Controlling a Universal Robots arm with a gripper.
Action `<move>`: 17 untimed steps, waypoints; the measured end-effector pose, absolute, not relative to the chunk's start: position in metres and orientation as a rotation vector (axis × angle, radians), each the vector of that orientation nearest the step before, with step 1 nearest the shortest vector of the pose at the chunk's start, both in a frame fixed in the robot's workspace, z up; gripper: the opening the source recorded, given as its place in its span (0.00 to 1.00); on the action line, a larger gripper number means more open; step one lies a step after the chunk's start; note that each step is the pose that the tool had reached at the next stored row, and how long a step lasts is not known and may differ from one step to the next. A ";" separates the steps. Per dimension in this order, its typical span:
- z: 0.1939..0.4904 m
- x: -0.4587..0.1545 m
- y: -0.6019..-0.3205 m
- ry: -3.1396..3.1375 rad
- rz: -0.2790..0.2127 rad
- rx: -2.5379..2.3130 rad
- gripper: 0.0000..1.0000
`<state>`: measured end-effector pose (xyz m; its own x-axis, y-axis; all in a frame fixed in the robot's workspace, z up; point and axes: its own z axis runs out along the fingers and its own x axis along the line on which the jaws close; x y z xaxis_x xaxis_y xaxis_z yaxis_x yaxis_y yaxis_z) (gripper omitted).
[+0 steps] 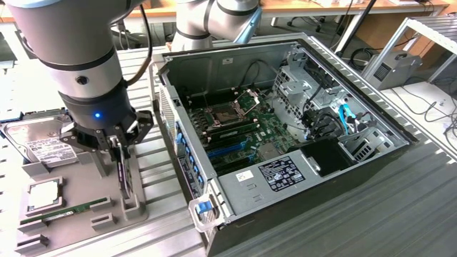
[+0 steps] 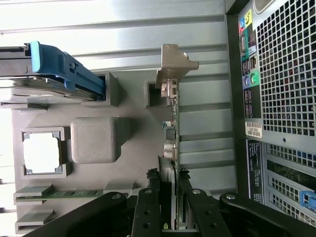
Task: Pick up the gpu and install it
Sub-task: 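Pick up the gpu and move the gpu toward the slot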
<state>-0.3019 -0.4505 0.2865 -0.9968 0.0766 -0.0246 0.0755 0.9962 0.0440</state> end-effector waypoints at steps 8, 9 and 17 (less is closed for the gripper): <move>0.290 -0.302 -0.451 3.112 0.067 0.119 0.26; 0.291 -0.302 -0.450 3.112 0.067 0.119 0.26; 0.293 -0.302 -0.451 3.112 0.067 0.119 0.26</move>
<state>-0.3019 -0.4505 0.2930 -0.9968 0.0766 -0.0246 0.0755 0.9962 0.0440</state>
